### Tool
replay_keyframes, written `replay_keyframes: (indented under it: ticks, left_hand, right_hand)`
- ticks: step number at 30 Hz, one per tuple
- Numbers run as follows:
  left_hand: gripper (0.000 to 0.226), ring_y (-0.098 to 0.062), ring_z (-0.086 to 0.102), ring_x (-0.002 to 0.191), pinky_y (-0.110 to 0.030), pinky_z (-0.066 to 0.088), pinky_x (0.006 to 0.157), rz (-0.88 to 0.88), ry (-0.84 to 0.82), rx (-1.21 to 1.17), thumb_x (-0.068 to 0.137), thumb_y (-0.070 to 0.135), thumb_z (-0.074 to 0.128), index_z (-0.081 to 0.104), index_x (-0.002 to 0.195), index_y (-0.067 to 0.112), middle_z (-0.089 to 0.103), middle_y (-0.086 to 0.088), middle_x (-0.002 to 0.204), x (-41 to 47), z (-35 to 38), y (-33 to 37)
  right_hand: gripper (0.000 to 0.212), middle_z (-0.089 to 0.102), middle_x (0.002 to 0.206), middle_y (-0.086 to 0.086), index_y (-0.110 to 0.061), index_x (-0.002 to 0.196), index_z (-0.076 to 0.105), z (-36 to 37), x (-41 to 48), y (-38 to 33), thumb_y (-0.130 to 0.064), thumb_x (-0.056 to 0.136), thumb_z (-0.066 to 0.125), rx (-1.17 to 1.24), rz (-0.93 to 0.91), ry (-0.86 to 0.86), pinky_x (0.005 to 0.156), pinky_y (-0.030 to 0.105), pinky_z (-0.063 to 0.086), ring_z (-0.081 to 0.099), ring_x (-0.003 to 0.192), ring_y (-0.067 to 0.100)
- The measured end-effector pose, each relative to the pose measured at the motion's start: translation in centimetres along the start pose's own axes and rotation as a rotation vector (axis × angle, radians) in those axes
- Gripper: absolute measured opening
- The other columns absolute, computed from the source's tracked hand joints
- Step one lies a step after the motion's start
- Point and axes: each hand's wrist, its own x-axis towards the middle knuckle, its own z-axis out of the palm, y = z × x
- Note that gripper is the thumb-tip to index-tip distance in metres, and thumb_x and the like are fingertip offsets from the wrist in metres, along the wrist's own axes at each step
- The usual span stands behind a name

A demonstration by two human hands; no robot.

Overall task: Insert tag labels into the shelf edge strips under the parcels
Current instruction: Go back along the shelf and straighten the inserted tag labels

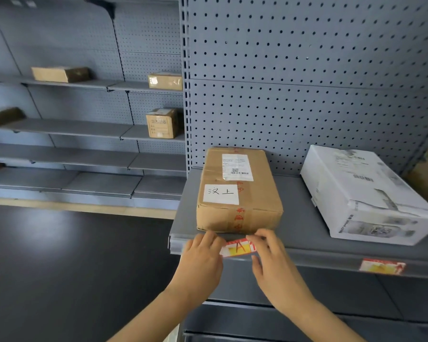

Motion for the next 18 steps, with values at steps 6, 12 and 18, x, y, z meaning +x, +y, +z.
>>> replay_keyframes:
  ticks: [6,12,18]
  left_hand:
    - [0.025,-0.011,0.042,0.114,-0.024,0.03,0.102,0.025,0.037,-0.016,0.1,0.024,0.04,0.048,0.123,0.026,0.047,0.008,0.127,0.2,-0.3,-0.1]
    - [0.018,-0.017,0.058,0.091,-0.03,0.049,0.083,0.034,0.025,-0.047,0.086,0.014,0.064,0.063,0.102,0.021,0.061,0.003,0.104,0.8,0.1,0.4]
    - [0.019,-0.016,0.057,0.086,-0.029,0.052,0.077,0.053,0.048,-0.053,0.083,0.011,0.067,0.062,0.099,0.02,0.061,0.002,0.101,0.9,0.3,0.8]
  right_hand:
    - [0.04,0.051,0.11,-0.002,-0.02,0.112,0.056,0.8,-0.2,0.2,-0.008,0.077,0.069,-0.083,0.005,0.034,0.07,0.031,0.056,0.057,0.093,0.017]
    - [0.059,0.059,0.108,0.002,-0.015,0.114,0.059,1.4,-0.7,1.2,-0.011,0.06,0.081,-0.237,-0.104,0.053,0.071,0.03,0.056,0.056,0.092,0.019]
    - [0.068,0.054,0.117,0.008,-0.011,0.115,0.062,2.8,-1.6,2.0,-0.014,0.052,0.085,-0.341,-0.081,0.02,0.081,0.039,0.054,0.046,0.103,0.024]
